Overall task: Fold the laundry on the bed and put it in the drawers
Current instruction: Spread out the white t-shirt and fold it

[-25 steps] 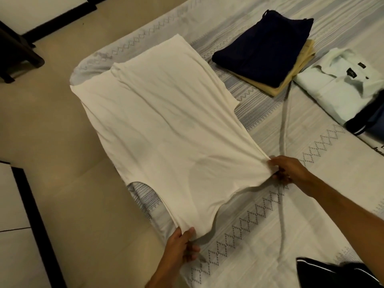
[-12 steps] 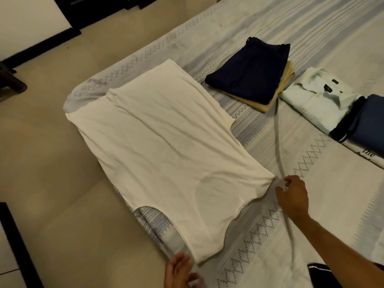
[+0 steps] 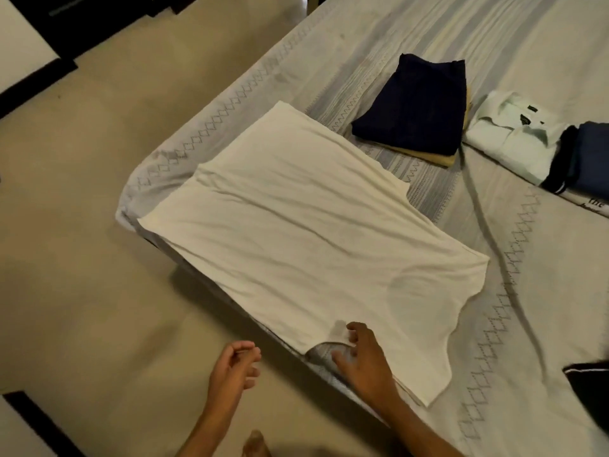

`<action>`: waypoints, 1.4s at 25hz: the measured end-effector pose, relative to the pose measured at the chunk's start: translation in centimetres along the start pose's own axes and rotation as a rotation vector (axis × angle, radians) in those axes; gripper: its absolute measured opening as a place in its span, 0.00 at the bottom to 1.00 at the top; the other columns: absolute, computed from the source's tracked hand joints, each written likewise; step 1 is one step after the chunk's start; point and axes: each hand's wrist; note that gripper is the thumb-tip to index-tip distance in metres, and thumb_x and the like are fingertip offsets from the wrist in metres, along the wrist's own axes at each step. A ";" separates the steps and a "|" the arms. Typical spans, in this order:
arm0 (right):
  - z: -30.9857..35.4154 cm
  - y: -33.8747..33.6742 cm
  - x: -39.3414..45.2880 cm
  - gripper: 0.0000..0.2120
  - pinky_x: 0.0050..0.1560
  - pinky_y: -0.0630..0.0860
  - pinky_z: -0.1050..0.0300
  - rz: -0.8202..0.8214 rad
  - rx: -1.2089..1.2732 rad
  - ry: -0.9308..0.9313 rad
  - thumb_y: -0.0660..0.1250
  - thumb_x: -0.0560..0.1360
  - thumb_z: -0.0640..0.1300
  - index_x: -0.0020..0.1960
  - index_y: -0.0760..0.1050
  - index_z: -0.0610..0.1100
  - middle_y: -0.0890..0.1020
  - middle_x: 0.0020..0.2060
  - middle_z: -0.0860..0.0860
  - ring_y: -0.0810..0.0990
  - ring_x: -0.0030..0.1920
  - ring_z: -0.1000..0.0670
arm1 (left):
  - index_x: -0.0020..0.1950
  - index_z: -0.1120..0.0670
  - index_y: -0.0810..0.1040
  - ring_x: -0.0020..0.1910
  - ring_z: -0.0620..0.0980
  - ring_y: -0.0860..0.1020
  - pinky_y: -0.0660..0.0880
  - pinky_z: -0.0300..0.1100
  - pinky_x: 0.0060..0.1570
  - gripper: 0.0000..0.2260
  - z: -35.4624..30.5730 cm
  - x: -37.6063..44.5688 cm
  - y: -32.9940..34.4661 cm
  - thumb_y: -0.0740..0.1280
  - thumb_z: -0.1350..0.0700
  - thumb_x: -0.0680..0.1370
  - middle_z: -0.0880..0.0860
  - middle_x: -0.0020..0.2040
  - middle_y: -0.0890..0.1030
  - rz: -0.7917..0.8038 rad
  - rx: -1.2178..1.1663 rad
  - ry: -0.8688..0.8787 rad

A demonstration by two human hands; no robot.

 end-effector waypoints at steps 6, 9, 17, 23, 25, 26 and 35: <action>7.6 8.9 -0.2 0.33 0.63 0.75 0.34 -0.022 -0.624 -0.187 0.71 0.69 0.56 0.72 0.71 0.51 0.76 0.69 0.42 0.77 0.66 0.39 | 0.66 0.49 0.75 0.58 0.51 0.78 0.77 0.43 0.53 0.19 -10.8 12.2 -10.7 0.71 0.50 0.76 0.49 0.62 0.79 0.134 1.030 0.794; 8.4 11.3 2.2 0.26 0.65 0.70 0.32 -0.029 -0.649 -0.126 0.71 0.70 0.49 0.67 0.74 0.48 0.76 0.67 0.41 0.77 0.64 0.38 | 0.77 0.50 0.71 0.73 0.58 0.71 0.71 0.55 0.66 0.34 -15.2 20.5 -13.9 0.70 0.52 0.69 0.52 0.77 0.71 0.207 1.568 1.164; 8.6 12.5 4.5 0.16 0.58 0.77 0.33 -0.025 -0.792 -0.131 0.66 0.72 0.40 0.60 0.77 0.42 0.80 0.59 0.40 0.80 0.54 0.35 | 0.69 0.54 0.77 0.62 0.63 0.79 0.74 0.62 0.61 0.26 -21.8 33.2 -16.8 0.73 0.59 0.71 0.58 0.70 0.78 0.566 1.846 1.487; 9.6 12.0 3.5 0.26 0.71 0.63 0.45 -0.143 -0.748 -0.050 0.52 0.69 0.32 0.56 0.84 0.43 0.84 0.59 0.44 0.85 0.57 0.41 | 0.60 0.54 0.75 0.58 0.61 0.81 0.73 0.54 0.58 0.14 -24.9 38.0 -20.6 0.58 0.61 0.76 0.59 0.66 0.81 0.772 1.672 1.765; 10.8 12.3 3.0 0.24 0.72 0.60 0.47 -0.214 -0.732 0.020 0.52 0.72 0.34 0.59 0.81 0.42 0.83 0.59 0.43 0.85 0.57 0.41 | 0.60 0.53 0.74 0.54 0.58 0.82 0.69 0.47 0.57 0.14 -26.1 38.6 -21.0 0.60 0.59 0.75 0.57 0.61 0.83 0.774 1.605 1.734; 11.5 12.9 2.5 0.20 0.70 0.63 0.46 -0.217 -0.713 0.044 0.54 0.77 0.39 0.62 0.79 0.43 0.81 0.61 0.43 0.83 0.59 0.40 | 0.59 0.53 0.75 0.51 0.57 0.83 0.68 0.45 0.55 0.14 -26.8 38.8 -21.4 0.60 0.59 0.75 0.55 0.58 0.83 0.798 1.598 1.688; 19.9 21.6 7.7 0.29 0.69 0.60 0.22 -0.104 -0.768 0.296 0.61 0.72 0.47 0.72 0.70 0.39 0.71 0.72 0.33 0.73 0.69 0.29 | 0.60 0.55 0.78 0.42 0.51 0.78 0.69 0.42 0.48 0.11 -29.0 34.6 -19.8 0.60 0.58 0.80 0.50 0.46 0.81 0.693 1.323 1.451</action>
Point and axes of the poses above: each hand's wrist, its own x-axis towards the middle knuckle, its own y-axis out of the palm, z = x × y
